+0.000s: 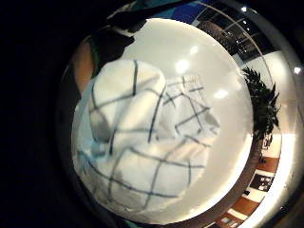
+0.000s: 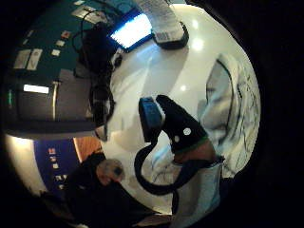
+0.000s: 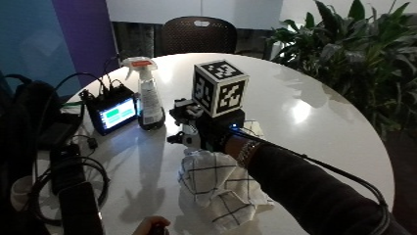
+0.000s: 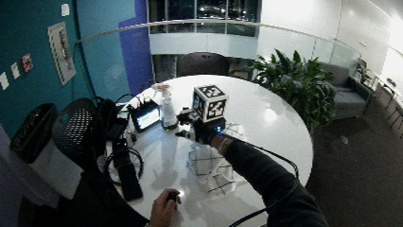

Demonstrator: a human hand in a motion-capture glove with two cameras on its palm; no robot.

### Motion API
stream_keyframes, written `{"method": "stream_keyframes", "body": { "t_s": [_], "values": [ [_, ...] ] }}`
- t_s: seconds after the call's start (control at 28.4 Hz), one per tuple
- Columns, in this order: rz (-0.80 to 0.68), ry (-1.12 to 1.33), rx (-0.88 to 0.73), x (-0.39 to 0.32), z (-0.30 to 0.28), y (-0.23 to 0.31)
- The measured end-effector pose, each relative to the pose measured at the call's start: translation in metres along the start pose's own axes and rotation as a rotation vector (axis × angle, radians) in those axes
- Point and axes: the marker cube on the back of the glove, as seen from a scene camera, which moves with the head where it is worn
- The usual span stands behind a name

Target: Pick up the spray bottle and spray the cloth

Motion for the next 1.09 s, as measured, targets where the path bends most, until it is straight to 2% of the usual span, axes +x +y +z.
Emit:
{"method": "stream_keyframes", "body": {
  "t_s": [0.25, 0.7, 1.09],
  "values": [
    [-0.108, 0.055, -0.103, -0.01, -0.005, 0.052],
    [-0.034, 0.216, 0.004, -0.005, -0.02, 0.13],
    [-0.036, 0.158, -0.009, -0.012, -0.024, 0.148]
  ]
}}
